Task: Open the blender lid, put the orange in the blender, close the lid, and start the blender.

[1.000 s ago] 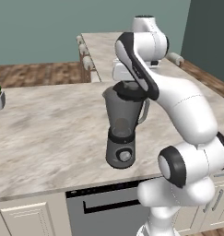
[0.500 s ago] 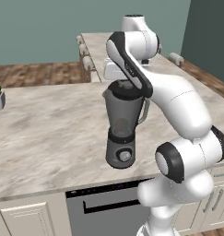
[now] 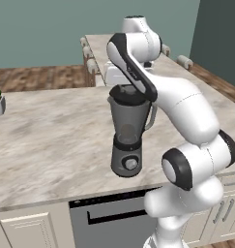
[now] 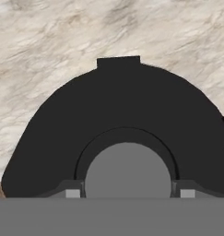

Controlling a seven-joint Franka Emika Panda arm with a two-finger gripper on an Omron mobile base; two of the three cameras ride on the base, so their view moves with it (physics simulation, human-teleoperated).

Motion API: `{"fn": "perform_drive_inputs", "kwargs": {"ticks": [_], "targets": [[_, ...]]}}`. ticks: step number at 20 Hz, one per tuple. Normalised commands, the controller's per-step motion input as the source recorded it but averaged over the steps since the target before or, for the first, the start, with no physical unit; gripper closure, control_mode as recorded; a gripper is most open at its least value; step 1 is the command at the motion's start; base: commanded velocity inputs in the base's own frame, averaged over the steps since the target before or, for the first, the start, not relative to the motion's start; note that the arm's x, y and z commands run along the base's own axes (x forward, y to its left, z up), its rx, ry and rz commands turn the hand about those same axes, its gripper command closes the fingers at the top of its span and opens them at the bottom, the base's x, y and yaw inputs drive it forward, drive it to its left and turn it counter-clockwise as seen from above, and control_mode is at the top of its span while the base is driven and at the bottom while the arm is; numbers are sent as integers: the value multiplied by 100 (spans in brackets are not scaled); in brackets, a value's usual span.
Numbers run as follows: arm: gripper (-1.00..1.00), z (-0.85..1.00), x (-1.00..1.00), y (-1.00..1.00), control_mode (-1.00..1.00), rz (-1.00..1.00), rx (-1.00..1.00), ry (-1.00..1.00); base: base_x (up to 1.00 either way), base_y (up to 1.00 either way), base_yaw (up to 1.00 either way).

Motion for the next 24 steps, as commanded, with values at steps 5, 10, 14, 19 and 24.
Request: {"fn": "perform_drive_inputs", "kwargs": {"ticks": [5,10,14,19,24], "targets": [[100,-5,-38,-6,-100,0,0,0,0,0,0],[100,0,-22,-6,-100,0,0,3,0,0,0],[100,-6,-10,-8,-100,0,0,13,0,0,0],[100,-38,0,0,-100,0,0,11,0,0,0],[100,-43,-5,0,-100,0,0,7,0,0,0]]}}
